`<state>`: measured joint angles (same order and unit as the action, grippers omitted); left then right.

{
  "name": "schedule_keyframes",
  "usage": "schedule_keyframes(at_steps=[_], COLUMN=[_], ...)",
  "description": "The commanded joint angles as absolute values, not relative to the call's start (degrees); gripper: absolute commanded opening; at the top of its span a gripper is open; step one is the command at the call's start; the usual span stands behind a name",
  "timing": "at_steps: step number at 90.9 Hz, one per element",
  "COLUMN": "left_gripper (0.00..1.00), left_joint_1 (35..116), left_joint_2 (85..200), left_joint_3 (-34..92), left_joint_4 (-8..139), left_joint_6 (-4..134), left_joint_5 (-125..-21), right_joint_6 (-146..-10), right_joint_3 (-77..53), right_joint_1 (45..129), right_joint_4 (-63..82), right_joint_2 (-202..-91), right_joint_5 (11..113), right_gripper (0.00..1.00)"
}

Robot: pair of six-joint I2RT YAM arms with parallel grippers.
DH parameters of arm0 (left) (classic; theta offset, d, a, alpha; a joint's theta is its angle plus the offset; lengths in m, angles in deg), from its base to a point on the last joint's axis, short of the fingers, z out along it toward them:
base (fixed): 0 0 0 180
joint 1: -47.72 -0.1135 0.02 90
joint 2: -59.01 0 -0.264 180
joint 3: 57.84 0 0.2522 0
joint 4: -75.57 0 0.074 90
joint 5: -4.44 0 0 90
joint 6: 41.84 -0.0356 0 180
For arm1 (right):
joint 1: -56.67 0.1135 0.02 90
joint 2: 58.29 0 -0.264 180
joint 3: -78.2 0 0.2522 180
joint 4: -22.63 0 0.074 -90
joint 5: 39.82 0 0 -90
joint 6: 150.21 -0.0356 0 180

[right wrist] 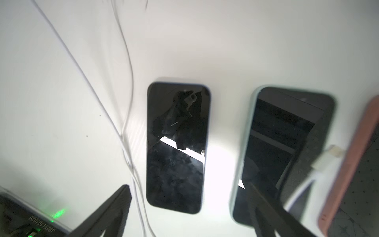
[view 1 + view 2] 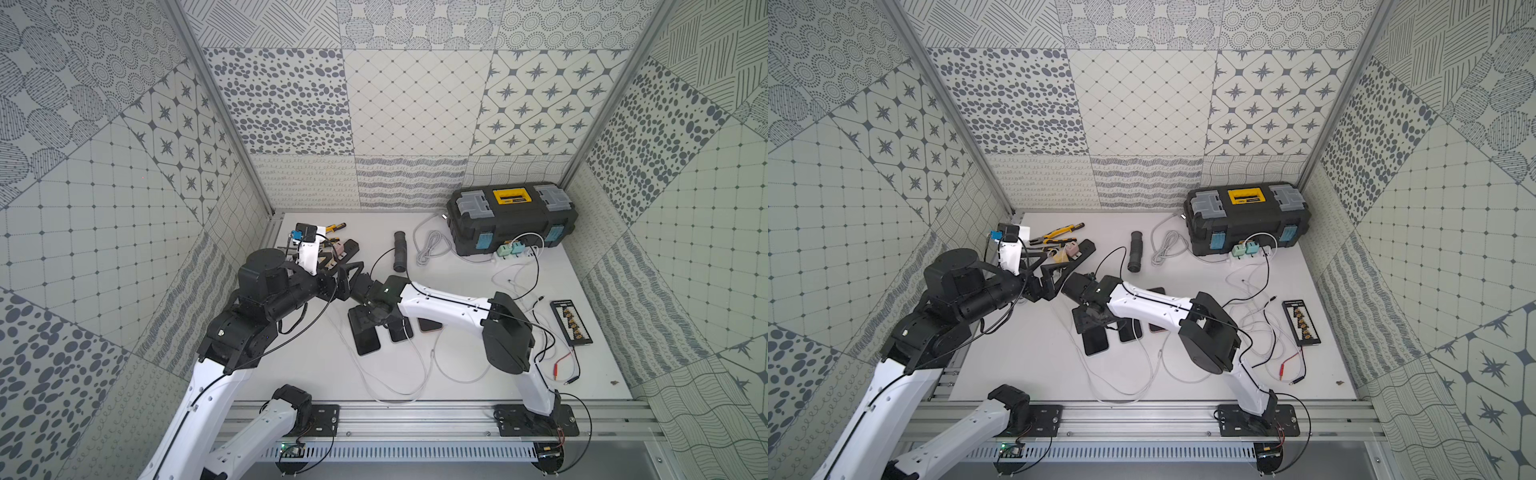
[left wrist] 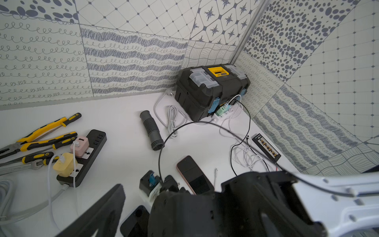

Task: Unplug the charging cable from the phone
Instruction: Place the phone at the center of the board, then reset both arms

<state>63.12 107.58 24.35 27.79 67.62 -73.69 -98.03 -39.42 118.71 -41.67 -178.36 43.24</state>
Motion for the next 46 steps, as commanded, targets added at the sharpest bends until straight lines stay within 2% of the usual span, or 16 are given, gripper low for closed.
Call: schedule_keyframes(at_steps=[1,7,46], left_gripper=[0.98,0.98,0.98], left_joint_1=[62.57,62.57,62.57], left_joint_2=[107.81,108.12,117.37], left_joint_3=[22.3,20.9,5.68], left_joint_4=[29.63,30.26,46.82], left_joint_6=[65.23,64.84,59.57], left_joint_5=[-77.2,-78.77,-92.42], right_joint_6=[-92.76,-90.47,-72.95], right_joint_3=[-36.95,-35.06,-7.93], right_joint_1=[115.91,114.33,96.72], right_joint_4=[-40.84,-40.47,-23.77], right_joint_2=[-172.27,-169.62,-147.2], right_joint_5=[41.11,39.39,39.48], right_gripper=[0.94,0.97,0.97])
